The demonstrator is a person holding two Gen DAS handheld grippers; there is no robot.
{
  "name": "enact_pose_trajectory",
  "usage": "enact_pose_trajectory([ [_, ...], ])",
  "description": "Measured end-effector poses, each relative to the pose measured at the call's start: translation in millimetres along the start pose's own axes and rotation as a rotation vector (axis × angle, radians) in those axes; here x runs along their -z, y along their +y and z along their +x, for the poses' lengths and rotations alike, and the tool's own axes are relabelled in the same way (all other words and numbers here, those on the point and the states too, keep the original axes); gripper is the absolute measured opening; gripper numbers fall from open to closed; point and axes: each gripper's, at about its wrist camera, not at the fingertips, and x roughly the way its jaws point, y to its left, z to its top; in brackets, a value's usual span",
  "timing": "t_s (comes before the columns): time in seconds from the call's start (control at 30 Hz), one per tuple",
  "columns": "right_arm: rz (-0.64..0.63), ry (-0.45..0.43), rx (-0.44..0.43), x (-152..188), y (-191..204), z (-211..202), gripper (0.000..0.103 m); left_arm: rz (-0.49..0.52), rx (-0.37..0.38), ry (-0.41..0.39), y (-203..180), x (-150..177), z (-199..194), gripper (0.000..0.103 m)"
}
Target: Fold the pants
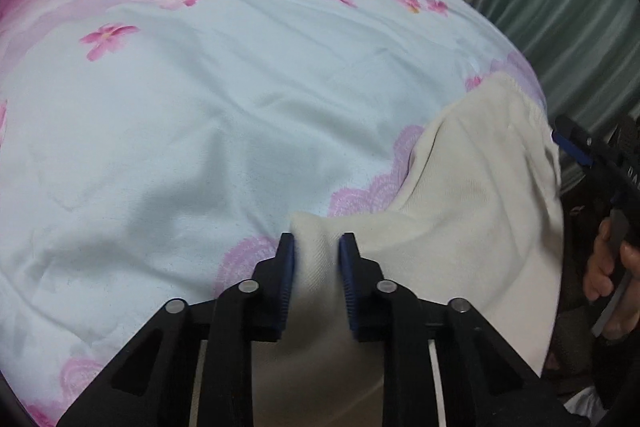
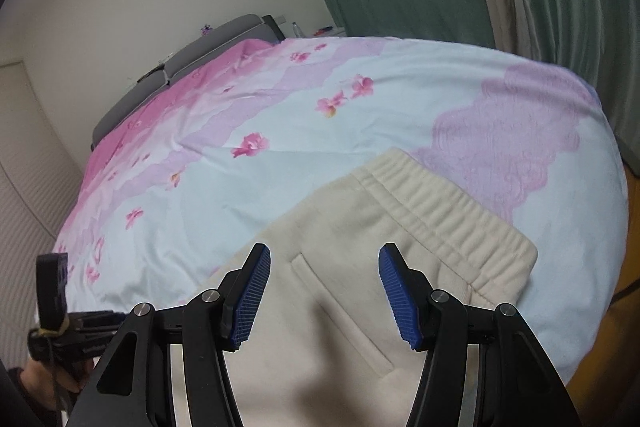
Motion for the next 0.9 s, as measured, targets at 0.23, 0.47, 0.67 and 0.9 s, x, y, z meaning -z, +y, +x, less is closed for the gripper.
enact_pose_trajectory([
  [0.23, -0.012, -0.003, 0.035, 3, 0, -3, 0.058, -0.011, -0.087, -0.105, 7, -11, -17, 0.008],
  [0.47, 0.002, -0.032, 0.047, 1, -5, -10, 0.058, 0.017, -0.151, -0.176, 1, -11, -26, 0.008],
  [0.67, 0.028, -0.007, 0.076, 17, -21, -19, 0.058, 0.037, -0.179, -0.170, -12, -6, -25, 0.024],
  [0.9, 0.197, -0.039, 0.103, 29, -69, -42, 0.071, 0.171, -0.179, -0.272, -80, -24, -46, 0.057],
])
